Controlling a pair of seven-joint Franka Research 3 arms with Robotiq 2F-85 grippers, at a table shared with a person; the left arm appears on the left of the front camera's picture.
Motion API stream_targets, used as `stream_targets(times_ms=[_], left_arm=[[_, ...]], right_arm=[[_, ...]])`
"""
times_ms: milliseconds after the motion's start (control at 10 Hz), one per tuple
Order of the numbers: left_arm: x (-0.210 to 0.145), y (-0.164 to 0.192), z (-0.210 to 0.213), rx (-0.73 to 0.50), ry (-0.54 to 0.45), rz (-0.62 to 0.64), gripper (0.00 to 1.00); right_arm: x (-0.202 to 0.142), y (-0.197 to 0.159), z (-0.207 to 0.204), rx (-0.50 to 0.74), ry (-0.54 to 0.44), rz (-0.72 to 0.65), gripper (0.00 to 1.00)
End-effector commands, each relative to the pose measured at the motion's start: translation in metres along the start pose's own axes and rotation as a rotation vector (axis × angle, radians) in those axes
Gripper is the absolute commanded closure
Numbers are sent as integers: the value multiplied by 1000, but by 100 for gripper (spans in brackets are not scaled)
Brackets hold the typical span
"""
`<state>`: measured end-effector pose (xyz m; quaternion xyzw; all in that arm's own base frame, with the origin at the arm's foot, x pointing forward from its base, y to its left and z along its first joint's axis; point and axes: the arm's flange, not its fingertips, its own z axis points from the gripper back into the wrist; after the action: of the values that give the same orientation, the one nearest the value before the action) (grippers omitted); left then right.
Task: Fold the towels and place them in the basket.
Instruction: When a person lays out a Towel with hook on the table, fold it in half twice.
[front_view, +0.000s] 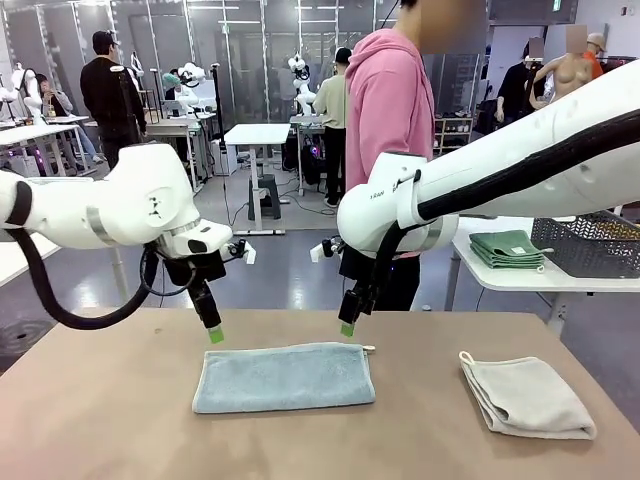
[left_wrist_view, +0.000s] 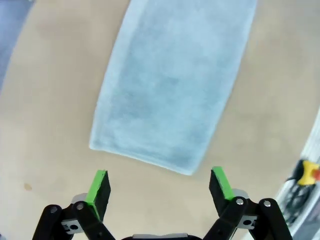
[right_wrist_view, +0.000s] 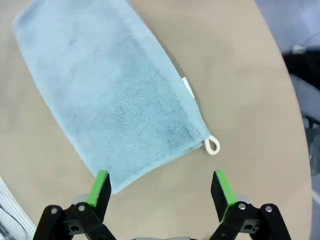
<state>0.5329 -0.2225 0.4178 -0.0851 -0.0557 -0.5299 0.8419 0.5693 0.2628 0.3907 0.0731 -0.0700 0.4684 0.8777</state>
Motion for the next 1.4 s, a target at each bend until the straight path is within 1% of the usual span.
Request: stream_targets(times_ms=[0, 100, 200, 300, 400, 500, 600, 900, 1000, 1100, 1200, 1300], left_arm=[[-26, -51, 44, 31, -66, 160, 0], [-35, -68, 64, 69, -64, 214, 0], [-42, -81, 79, 73, -61, 220, 0], [-47, -89, 86, 86, -81, 221, 0], [-48, -98, 84, 78, -65, 165, 0], [-39, -81, 88, 79, -87, 214, 0], [-39, -81, 88, 79, -87, 214, 0], [-39, -81, 88, 79, -87, 214, 0], [-45, -84, 85, 63, -84, 214, 0], [-50, -99, 117, 131, -71, 223, 0], [-58, -127, 162, 158, -68, 250, 0], [-70, -154, 204, 169, -60, 283, 0]], right_arm=[[-12, 27, 0, -68, -50, -217, 0], [-15, 27, -3, -88, -71, -276, 0], [-19, 26, -9, -89, -87, -323, 0], [-24, 25, -12, -92, -112, -351, 0], [-28, 27, -13, -84, -141, -358, 0], [-30, 31, -10, -21, -118, -352, 0], [-20, 21, -11, -70, -106, -332, 0], [-20, 21, -11, -70, -106, -332, 0], [-21, 23, -12, -61, -111, -340, 0], [-18, 25, -21, -108, -88, -438, 0], [-16, 25, -35, -146, -62, -545, 0], [-15, 23, -44, -165, -53, -621, 0]])
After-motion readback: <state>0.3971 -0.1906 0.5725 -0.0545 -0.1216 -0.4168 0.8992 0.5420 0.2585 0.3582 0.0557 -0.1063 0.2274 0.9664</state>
